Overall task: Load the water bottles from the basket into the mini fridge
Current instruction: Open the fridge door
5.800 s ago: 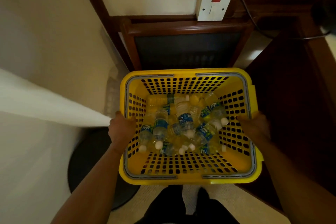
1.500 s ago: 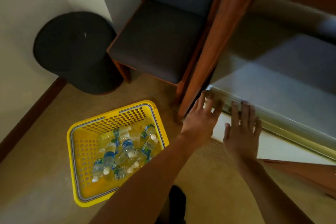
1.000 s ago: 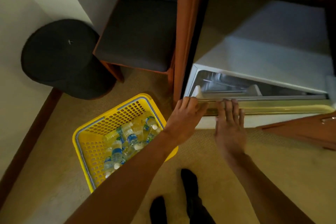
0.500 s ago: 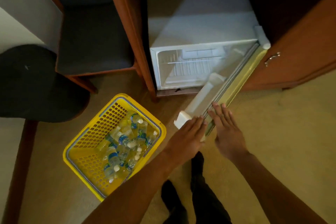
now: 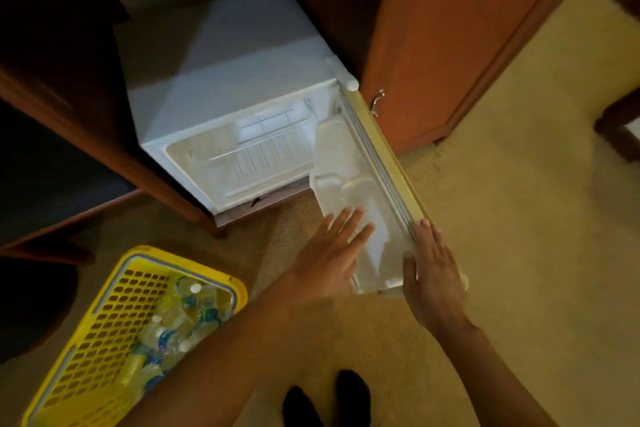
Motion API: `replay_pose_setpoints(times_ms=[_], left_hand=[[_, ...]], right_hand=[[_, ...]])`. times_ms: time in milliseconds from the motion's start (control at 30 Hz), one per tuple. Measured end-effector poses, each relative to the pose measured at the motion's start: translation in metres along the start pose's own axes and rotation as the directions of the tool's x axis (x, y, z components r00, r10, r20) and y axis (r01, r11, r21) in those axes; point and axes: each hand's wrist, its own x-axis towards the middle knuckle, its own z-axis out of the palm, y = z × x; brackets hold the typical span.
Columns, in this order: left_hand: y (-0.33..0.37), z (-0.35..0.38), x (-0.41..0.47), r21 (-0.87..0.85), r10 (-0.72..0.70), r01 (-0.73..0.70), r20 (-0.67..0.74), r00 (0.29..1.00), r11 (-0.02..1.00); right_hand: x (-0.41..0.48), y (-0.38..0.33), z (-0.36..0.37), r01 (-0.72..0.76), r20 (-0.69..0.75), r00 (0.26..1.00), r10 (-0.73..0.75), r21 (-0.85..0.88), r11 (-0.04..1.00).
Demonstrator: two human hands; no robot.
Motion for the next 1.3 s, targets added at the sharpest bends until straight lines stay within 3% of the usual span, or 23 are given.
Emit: replay_pose_setpoints(times_ms=[100,267,367,600,767,933,1067,1300], left_hand=[[-0.016,-0.007,0.066,0.105,-0.017,0.02,-0.028,0.999,0.994],[-0.044,-0.003,0.17,0.244,0.03,-0.019,-0.04,0.999,0.969],[-0.058,0.012,0.208,0.33,0.079,-0.06,-0.045,0.996,0.942],[-0.063,0.053,0.253,0.391,0.115,-0.002,-0.266,0.957,0.92],[-0.054,0.059,0.273,0.388,0.039,0.1,-0.334,0.942,0.916],[-0.048,0.054,0.254,0.267,0.002,0.074,-0.275,0.962,0.961],[-0.055,0.06,0.196,0.16,-0.065,0.124,-0.334,0.94,0.979],[-0.109,0.065,0.025,0.141,-0.305,0.368,-0.338,0.89,0.919]], right_hand=[[0.02,0.01,0.004,-0.126,-0.077,0.991,0.113,-0.193,0.973],[0.071,0.034,0.025,-0.308,-0.256,0.937,0.238,-0.283,0.908],[0.105,0.055,0.043,-0.343,-0.407,0.887,0.217,-0.267,0.9],[0.174,0.128,0.06,-0.268,-0.605,0.796,0.015,-0.33,0.905],[0.201,0.144,0.052,-0.233,-0.617,0.787,-0.029,-0.34,0.911],[0.193,0.139,0.043,-0.145,-0.513,0.858,-0.037,-0.311,0.939],[0.159,0.1,0.064,0.039,-0.409,0.9,-0.149,-0.266,0.963],[0.106,-0.018,0.135,0.341,-0.27,0.889,-0.37,-0.151,0.928]])
